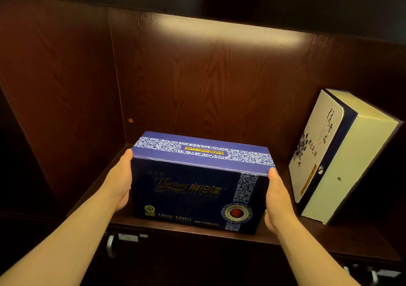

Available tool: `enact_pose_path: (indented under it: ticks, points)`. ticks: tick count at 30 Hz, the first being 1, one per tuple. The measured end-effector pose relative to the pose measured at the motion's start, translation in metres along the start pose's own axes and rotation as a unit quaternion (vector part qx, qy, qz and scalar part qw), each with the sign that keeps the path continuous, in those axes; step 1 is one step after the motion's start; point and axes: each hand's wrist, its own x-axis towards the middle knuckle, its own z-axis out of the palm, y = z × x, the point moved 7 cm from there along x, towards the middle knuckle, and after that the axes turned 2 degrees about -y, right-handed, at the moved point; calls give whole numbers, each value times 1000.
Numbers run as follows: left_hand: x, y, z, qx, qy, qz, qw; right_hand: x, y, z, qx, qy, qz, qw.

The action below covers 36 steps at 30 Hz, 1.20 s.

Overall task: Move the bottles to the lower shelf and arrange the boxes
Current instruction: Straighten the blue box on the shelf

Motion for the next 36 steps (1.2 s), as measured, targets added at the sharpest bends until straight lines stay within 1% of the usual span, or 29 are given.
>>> enact_pose_path:
  ticks: [13, 22, 27, 28, 30, 31, 32, 33, 34, 36]
  points:
    - [-2, 2, 2, 1, -4, -5, 1000, 1, -3, 3, 10, 2, 0, 1000]
    - [6, 2, 0, 8, 14, 3, 1000, 2, -4, 5, 1, 5, -4, 1000]
    - [2, 4, 2, 12, 1, 13, 1000, 2, -5, 7, -1, -8, 3, 1000]
    - [3, 7, 3, 17, 3, 26, 1000, 2, -5, 7, -3, -16, 6, 1000]
    - [2, 20, 0, 58, 38, 81, 994, 0, -10, 5, -12, -25, 6, 1000]
    - [2, 34, 0, 103, 69, 131, 984, 0, -15, 1, -21, -24, 0, 999]
    - [-2, 50, -1, 155, 104, 188, 964, -1, -21, -4, -37, -14, -10, 999]
    - [-6, 66, 4, 198, 127, 239, 942, -3, -29, -13, -56, 11, -31, 998]
    - [-10, 81, 16, 226, 132, 281, 924, -5, -39, -26, -77, 47, -68, 994]
    - [-17, 100, 56, 259, 94, 336, 900, -14, -62, -54, -127, 124, -158, 971]
